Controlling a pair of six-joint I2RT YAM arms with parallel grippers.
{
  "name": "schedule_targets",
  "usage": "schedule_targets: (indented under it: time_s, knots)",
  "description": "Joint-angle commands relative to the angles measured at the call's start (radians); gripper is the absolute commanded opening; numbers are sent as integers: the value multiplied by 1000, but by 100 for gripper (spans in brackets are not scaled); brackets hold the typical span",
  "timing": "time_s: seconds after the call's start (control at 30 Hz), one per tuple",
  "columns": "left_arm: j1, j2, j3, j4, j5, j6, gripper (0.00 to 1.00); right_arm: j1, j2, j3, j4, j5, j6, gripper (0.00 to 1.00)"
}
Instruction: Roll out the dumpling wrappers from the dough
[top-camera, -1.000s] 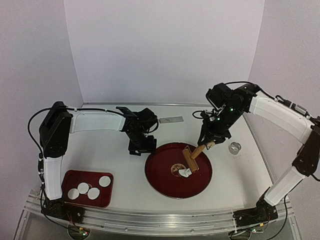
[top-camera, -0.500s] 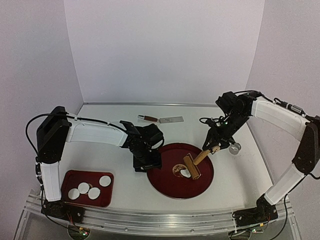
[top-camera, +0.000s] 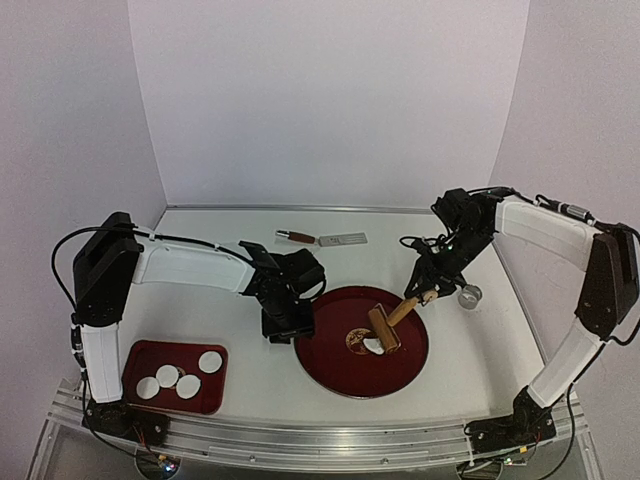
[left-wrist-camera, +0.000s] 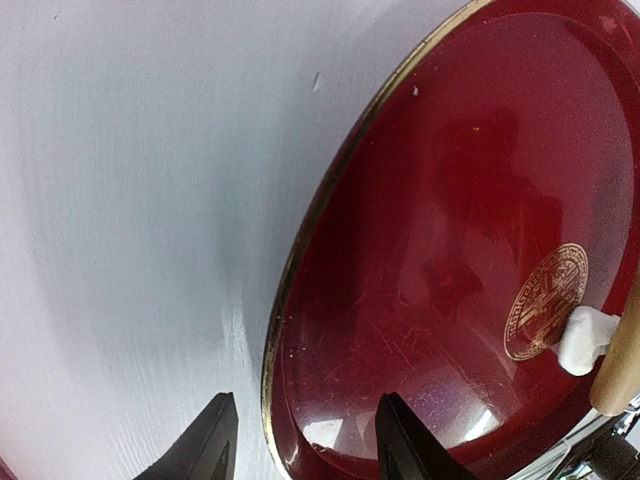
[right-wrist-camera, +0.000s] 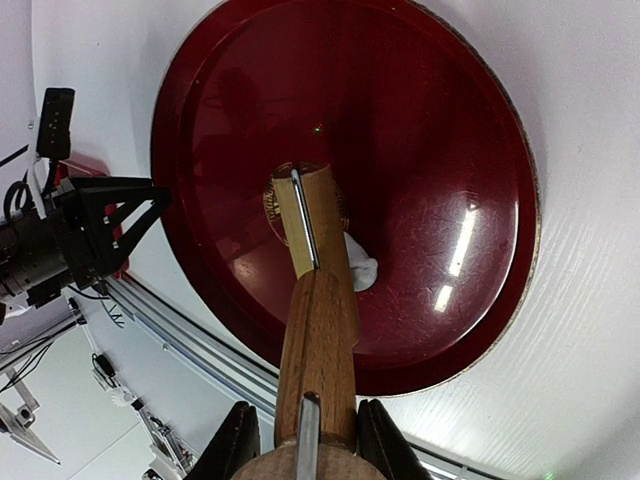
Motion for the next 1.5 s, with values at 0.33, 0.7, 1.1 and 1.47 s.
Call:
schedule_targets:
  time_s: [0.33,0.7,1.1,1.47]
  knots:
    - [0,65,-1,-40,-48,50,15,-7,-2,-57,13,161,11,0]
    - [1,89,-15,-44,-83,61,2,-6,8,-156,6,347,25,0]
    - [2,82,-17,-68,-103,46,0,-6,81,-212,-9,639,25,0]
    - [18,63,-34,-75,-111,44,0,-15,165,-214,-4,682,25,0]
